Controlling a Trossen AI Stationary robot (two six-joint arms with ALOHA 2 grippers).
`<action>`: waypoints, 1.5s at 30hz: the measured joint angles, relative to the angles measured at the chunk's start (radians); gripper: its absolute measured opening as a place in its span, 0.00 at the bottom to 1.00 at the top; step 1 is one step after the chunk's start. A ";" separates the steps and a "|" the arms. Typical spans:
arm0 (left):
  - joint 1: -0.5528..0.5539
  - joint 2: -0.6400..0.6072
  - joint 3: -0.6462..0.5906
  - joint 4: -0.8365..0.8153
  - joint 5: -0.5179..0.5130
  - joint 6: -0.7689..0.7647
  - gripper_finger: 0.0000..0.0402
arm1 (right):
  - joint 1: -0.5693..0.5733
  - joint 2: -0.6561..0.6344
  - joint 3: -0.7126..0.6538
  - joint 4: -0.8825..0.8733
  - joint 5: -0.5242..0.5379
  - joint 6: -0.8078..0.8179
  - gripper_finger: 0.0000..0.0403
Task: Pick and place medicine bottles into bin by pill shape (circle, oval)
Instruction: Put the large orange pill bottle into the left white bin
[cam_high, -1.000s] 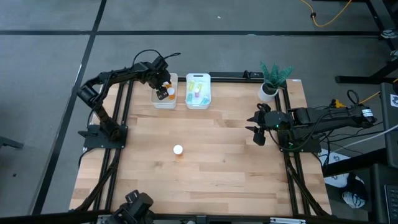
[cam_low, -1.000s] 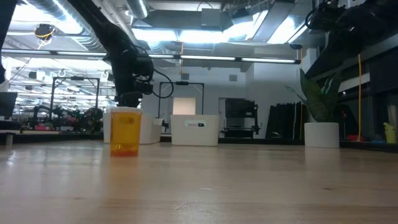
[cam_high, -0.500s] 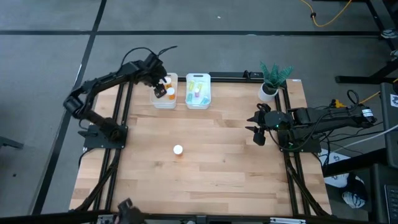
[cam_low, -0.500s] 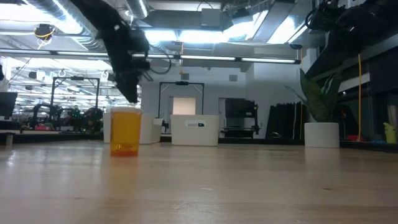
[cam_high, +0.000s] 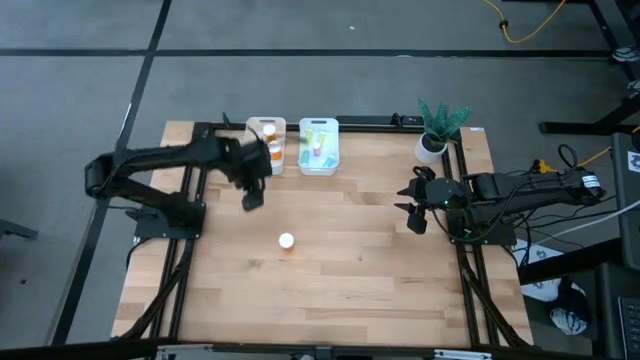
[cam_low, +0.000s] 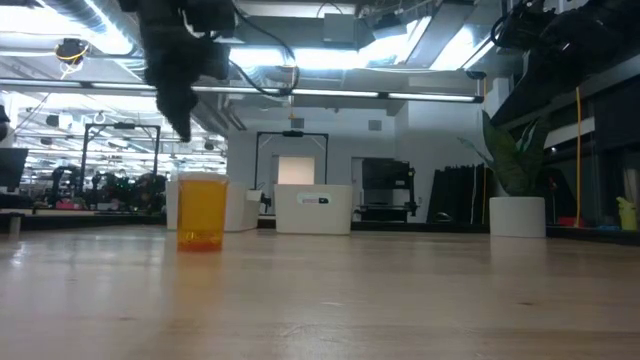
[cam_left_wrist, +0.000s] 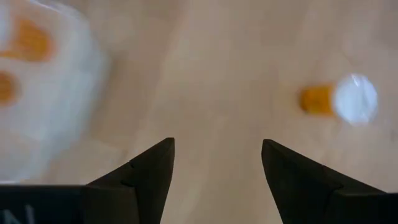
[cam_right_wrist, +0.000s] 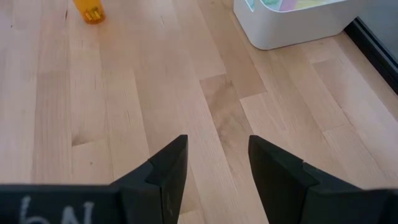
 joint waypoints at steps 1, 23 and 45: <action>-0.041 0.000 -0.017 0.001 0.000 -0.013 0.58 | 0.000 0.000 0.000 0.000 0.000 0.000 0.43; -0.541 0.161 -0.332 0.472 -0.199 -0.152 0.58 | 0.000 0.000 0.000 0.004 0.000 -0.001 0.43; -0.552 0.266 -0.238 0.697 -0.164 -0.096 0.58 | 0.000 0.000 0.000 0.008 0.000 -0.014 0.43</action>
